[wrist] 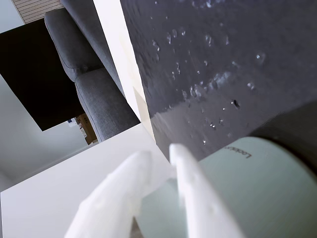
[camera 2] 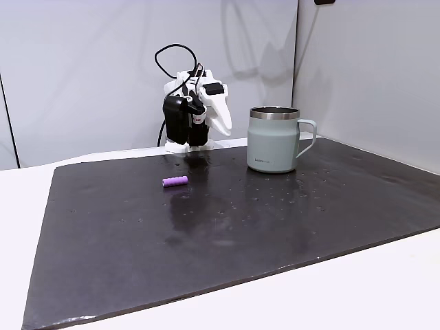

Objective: Grasp a pengrip and put it in the cup.

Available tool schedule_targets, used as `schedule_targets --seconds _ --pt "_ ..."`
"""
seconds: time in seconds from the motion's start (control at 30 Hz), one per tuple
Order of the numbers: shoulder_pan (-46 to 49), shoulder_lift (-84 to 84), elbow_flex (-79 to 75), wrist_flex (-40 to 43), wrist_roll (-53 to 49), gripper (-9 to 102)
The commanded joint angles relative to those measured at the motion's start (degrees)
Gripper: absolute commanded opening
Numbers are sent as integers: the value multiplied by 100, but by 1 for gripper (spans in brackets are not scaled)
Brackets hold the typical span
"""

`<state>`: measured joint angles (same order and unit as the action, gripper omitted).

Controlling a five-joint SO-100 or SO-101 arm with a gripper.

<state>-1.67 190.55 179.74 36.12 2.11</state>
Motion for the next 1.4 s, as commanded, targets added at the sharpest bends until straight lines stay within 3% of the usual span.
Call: schedule_targets --seconds 0.0,0.33,0.63,0.73,0.93,1.37 --pt "-70 70 299 18 -88 0" --pt "-70 70 237 44 -97 0" --pt "44 -53 -1591 1283 -176 0" --pt "202 -765 -2461 1538 -264 0" --pt "466 -2707 -4948 2848 -334 0" --pt "1564 -4887 -7137 4386 -1318 6"
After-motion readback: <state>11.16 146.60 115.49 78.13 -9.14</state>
